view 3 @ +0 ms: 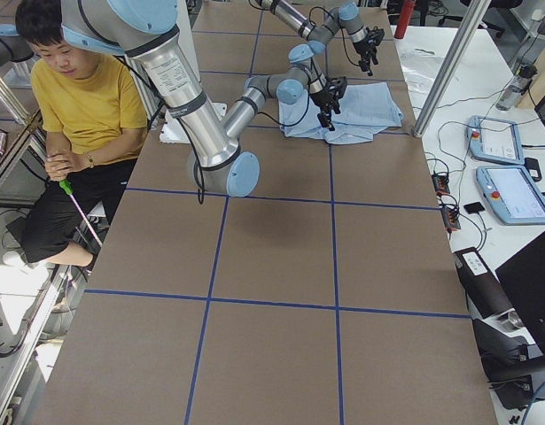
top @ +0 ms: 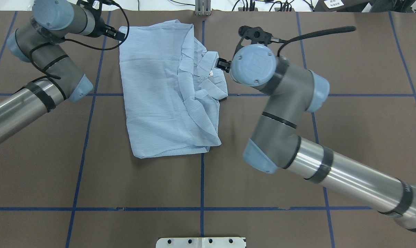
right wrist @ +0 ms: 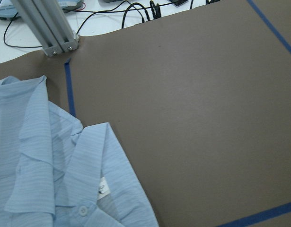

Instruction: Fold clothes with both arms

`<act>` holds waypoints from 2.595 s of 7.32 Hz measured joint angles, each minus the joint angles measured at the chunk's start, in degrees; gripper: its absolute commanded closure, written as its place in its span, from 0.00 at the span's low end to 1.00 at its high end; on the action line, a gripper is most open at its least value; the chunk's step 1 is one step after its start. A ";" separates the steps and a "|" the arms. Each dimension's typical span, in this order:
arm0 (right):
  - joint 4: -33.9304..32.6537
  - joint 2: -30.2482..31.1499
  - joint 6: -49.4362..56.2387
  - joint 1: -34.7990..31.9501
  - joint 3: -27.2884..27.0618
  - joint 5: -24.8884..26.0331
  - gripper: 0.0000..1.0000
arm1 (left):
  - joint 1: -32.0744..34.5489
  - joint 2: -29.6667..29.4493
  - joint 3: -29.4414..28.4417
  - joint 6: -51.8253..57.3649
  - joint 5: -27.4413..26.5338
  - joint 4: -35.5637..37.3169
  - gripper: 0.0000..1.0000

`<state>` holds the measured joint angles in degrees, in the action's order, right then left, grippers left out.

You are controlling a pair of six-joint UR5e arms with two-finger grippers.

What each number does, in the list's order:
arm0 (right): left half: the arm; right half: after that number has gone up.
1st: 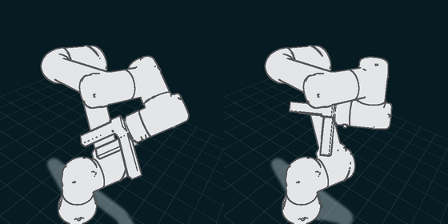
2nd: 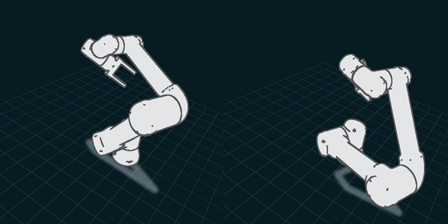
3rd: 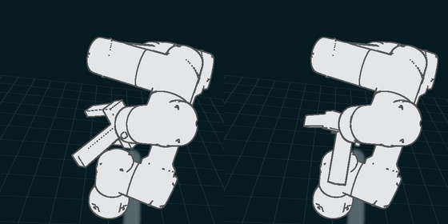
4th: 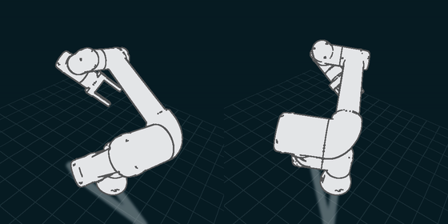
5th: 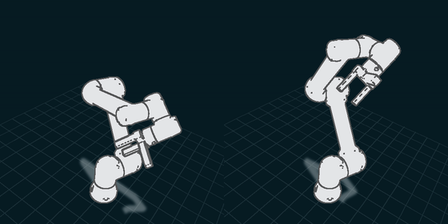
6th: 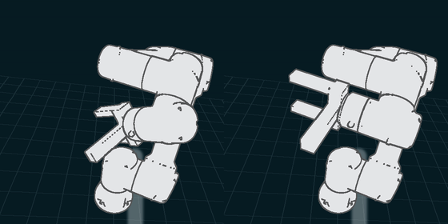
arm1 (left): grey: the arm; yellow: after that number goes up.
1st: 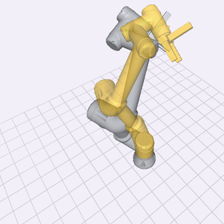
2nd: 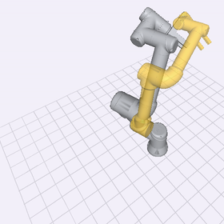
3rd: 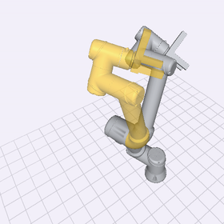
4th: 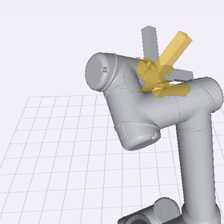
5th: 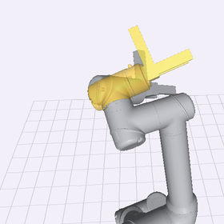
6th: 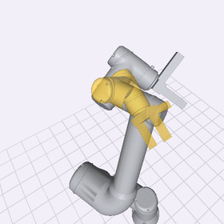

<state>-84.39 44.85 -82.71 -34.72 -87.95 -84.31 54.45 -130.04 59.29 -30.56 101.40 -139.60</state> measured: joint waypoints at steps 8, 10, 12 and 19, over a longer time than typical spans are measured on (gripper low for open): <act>-1.34 -29.03 21.41 8.12 42.02 13.59 0.00 | 3.46 11.37 8.07 0.25 3.90 -0.57 0.00; 1.67 -29.64 27.22 8.97 47.73 16.50 0.01 | 5.23 14.36 9.36 0.32 6.49 -1.52 0.00; 3.26 -29.86 29.81 9.21 50.20 17.59 0.01 | 5.98 16.06 10.33 0.38 7.72 -1.86 0.00; -3.60 -15.97 50.23 2.93 30.84 18.18 0.01 | 5.94 16.58 11.76 -0.07 7.92 -1.90 0.00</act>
<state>-87.99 28.88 -32.48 -31.79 -57.12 -66.14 60.40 -113.47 71.05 -30.63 109.32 -141.50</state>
